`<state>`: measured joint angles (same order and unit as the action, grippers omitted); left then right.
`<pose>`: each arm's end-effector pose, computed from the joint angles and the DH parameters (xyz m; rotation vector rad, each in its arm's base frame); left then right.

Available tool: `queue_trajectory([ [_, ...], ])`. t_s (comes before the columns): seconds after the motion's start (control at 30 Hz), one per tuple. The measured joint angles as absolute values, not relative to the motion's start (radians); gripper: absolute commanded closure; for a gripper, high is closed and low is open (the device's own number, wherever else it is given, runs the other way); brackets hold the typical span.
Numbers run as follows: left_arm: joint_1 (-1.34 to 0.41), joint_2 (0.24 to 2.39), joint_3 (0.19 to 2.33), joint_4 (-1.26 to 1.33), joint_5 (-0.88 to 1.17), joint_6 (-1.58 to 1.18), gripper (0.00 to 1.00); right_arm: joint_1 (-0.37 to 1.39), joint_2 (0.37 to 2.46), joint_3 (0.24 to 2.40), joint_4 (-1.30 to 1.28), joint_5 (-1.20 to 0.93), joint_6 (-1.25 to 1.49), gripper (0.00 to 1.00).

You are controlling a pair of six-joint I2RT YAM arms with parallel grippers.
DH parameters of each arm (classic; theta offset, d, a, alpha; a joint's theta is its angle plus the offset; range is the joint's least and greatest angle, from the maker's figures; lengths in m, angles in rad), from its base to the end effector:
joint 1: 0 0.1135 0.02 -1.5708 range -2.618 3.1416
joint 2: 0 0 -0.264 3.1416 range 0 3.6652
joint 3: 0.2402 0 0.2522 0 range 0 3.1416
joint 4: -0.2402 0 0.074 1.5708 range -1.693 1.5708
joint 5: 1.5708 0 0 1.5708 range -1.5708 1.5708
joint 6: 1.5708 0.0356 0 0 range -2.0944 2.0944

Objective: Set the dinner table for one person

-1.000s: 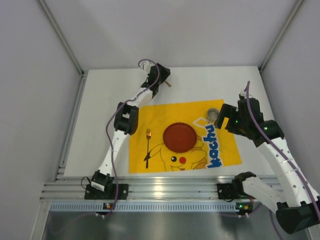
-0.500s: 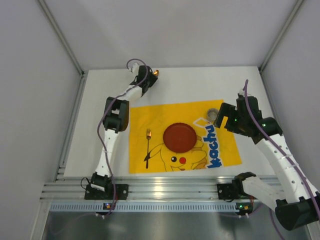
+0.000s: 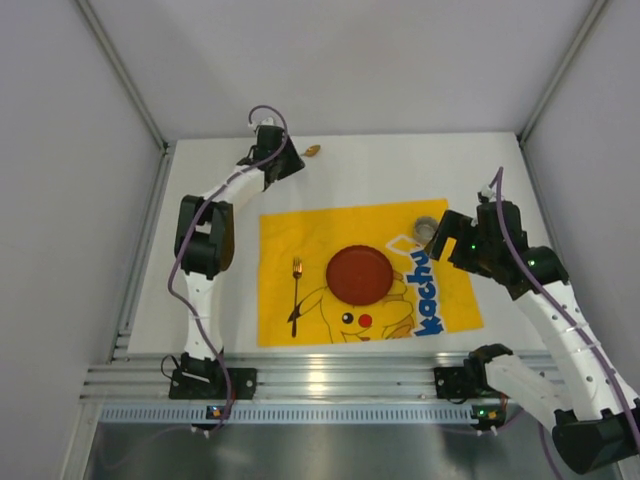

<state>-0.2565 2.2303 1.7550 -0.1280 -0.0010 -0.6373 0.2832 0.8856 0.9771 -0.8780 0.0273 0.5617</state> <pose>0.5004 -0.1312 0.2012 -0.4206 2.1791 -0.5029 0.1623 0.0462 0.3225 0.3450 2.3642 0.3754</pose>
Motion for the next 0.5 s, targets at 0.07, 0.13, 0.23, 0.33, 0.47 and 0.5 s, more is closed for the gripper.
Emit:
queue_trajectory([
  [0.07,-0.254,2.246,1.83,-0.12,-0.008,-0.628,0.39,0.283,0.886,0.97,-0.874,0.021,0.569,0.0],
  [0.13,-0.247,2.272,1.897,-0.063,-0.031,-0.638,0.34,0.283,0.886,0.968,-0.87,0.016,0.574,0.0],
  [0.23,-0.234,2.363,2.025,0.018,-0.064,-0.687,0.34,0.283,0.888,0.968,-0.86,0.013,0.578,0.0],
  [0.33,-0.225,2.576,2.302,0.052,-0.067,-0.751,0.34,0.283,0.909,0.97,-0.861,0.013,0.574,0.0],
  [0.47,-0.223,2.799,2.476,0.099,-0.064,-0.859,0.35,0.283,0.966,0.995,-0.868,0.014,0.558,0.0],
  [0.5,-0.223,2.835,2.48,0.099,-0.065,-0.886,0.35,0.283,0.983,1.009,-0.868,0.014,0.553,0.0],
])
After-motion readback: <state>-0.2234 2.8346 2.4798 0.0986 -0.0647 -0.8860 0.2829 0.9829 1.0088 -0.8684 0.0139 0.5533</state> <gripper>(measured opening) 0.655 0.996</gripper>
